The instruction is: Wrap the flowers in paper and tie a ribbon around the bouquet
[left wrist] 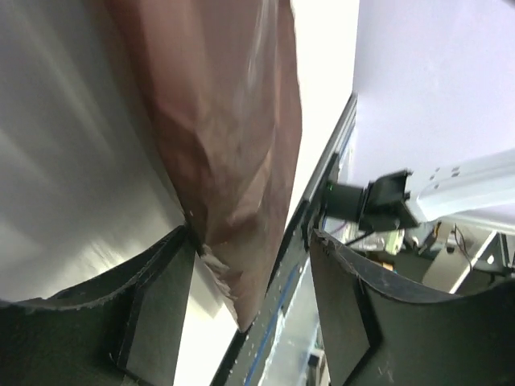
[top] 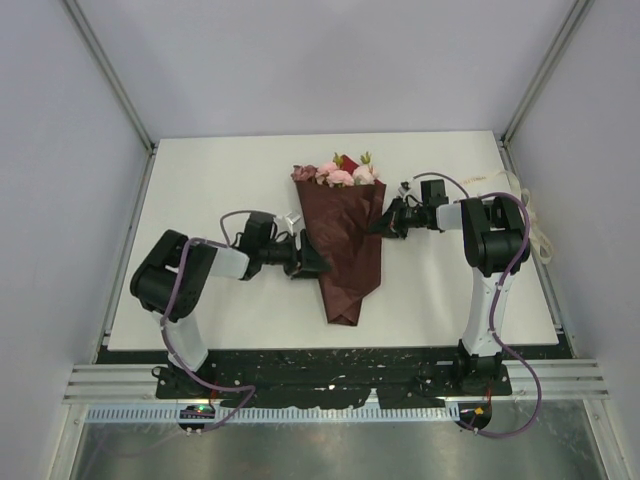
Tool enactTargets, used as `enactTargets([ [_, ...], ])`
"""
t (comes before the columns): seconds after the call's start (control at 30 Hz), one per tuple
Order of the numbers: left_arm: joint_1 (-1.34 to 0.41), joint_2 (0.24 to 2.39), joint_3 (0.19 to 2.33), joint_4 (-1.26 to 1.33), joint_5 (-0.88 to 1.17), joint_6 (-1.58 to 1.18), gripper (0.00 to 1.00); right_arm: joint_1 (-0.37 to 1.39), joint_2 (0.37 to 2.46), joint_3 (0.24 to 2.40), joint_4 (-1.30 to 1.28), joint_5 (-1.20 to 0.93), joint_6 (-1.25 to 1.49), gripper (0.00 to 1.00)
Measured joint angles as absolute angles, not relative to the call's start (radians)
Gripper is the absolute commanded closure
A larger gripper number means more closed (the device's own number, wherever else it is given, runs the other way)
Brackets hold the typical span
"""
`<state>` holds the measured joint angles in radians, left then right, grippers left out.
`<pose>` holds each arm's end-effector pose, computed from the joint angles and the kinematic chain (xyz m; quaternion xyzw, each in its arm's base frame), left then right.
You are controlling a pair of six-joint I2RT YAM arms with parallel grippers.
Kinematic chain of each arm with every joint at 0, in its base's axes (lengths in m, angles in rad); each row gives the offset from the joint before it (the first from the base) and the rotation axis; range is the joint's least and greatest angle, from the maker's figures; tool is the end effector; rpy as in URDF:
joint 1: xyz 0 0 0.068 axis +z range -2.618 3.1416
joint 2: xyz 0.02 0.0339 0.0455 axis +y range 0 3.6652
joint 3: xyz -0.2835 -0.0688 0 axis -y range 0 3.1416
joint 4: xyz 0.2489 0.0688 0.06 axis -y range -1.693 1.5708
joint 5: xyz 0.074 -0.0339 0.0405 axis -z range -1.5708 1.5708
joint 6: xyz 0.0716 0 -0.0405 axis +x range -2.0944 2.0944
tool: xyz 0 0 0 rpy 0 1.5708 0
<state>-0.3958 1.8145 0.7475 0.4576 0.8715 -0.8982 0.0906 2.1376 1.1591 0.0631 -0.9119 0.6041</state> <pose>0.3107 -0.1892 0.1309 -0.0108 0.8271 -0.5513 0.1089 0.4259 0.0955 0.0862 0.0788 0.8582 0.4904 0.1298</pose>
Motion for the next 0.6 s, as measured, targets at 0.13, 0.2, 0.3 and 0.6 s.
enactTargets([
  [0.13, -0.46, 1.824, 0.657, 0.488, 0.884, -0.944, 1.0, 0.091, 2.136, 1.149, 0.084, -0.911, 0.62, 0.94],
  [0.2, -0.466, 1.839, 0.639, 0.5, 0.884, -0.955, 1.0, 0.091, 2.134, 1.144, 0.084, -0.911, 0.625, 0.94],
  [0.3, -0.448, 1.842, 0.64, 0.505, 0.892, -0.957, 0.94, 0.091, 2.133, 1.143, 0.093, -0.907, 0.629, 0.94],
  [0.6, -0.463, 1.807, 0.634, 0.519, 0.907, -0.941, 0.45, 0.095, 2.122, 1.13, 0.115, -0.881, 0.64, 0.94],
])
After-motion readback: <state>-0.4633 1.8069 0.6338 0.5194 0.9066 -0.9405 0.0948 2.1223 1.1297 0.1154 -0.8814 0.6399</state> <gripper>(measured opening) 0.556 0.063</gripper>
